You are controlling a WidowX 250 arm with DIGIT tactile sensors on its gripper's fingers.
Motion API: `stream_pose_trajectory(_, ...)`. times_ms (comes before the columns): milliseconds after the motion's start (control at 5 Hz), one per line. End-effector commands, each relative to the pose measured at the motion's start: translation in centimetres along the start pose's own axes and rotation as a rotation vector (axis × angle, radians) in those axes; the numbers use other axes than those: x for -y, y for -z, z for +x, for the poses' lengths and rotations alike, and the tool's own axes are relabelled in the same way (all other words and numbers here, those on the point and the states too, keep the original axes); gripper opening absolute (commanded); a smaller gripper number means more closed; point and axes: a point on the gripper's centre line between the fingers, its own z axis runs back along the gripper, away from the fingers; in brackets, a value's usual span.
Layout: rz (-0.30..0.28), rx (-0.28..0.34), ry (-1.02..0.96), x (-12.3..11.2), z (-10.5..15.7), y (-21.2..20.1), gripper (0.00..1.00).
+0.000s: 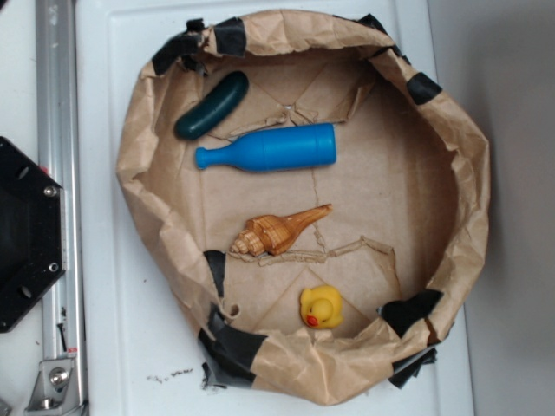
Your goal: Grab the yellow duck.
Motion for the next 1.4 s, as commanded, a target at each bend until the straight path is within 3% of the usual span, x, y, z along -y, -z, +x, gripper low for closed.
stream_pose_trajectory(0, 0.000, 0.000, 0.000, 0.0, 0.0, 0.0, 1.00)
stream_pose_trajectory(200, 0.271, -0.058, -0.194, -1.0, 3.3, 1.2, 1.00)
stream_pose_trajectory(400, 0.229, 0.004, -0.347, -2.1, 6.4, 3.6, 1.00)
stream_pose_trajectory(600, 0.192, -0.007, -0.562, -3.3, 8.6, 6.8, 1.00)
stream_pose_trajectory(1200, 0.192, -0.007, -0.562, -3.3, 8.6, 6.8, 1.00)
